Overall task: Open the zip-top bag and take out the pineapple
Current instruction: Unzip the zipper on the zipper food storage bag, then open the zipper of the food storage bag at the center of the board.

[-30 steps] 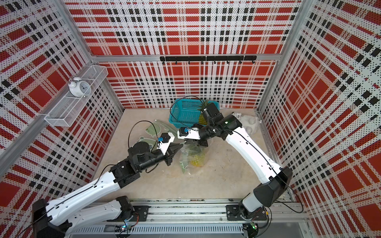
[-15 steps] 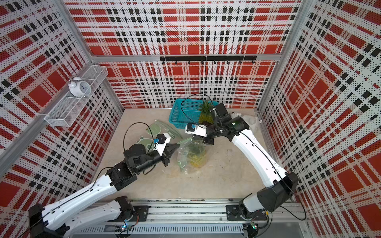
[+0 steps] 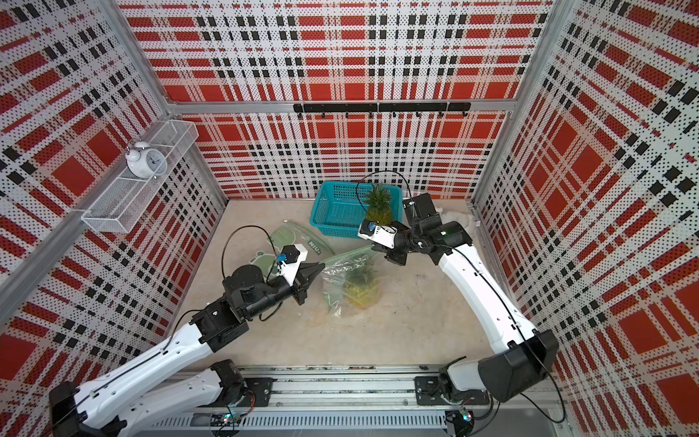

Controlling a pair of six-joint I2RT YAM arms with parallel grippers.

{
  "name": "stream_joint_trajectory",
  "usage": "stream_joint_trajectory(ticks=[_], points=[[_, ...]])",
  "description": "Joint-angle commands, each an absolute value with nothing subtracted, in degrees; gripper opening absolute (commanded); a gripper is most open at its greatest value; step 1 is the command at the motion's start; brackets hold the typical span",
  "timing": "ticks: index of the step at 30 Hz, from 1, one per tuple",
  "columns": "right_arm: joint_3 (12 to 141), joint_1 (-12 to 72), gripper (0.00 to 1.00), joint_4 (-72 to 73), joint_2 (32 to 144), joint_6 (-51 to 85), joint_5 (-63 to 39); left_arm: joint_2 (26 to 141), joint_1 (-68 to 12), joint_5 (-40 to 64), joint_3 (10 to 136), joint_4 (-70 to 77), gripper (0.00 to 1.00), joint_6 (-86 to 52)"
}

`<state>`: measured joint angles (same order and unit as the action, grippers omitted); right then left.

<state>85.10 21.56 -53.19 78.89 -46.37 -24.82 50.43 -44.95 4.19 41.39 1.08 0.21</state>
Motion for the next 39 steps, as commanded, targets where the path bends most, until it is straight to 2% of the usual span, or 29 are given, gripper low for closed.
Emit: stream_joint_trajectory(ticks=[1,17,34,39], points=[[84.2,17.2,0.04,-52.0,77.5,-44.5,-13.1,47.8,-43.7,2.5,40.8,0.5,0.0,-0.2],[81.9,10.8,0.04,-51.8,75.9,-43.2,-8.1,46.7,-42.0,1.8,40.6,-0.1,0.0,-0.4],[81.1,10.4,0.05,-51.8,74.4,-42.6,-6.9,46.4,-41.3,2.3,40.7,-0.2,0.0,-0.3],[80.7,10.9,0.04,-53.0,73.3,-45.2,-13.5,47.1,-41.3,5.3,40.4,1.2,0.0,0.1]])
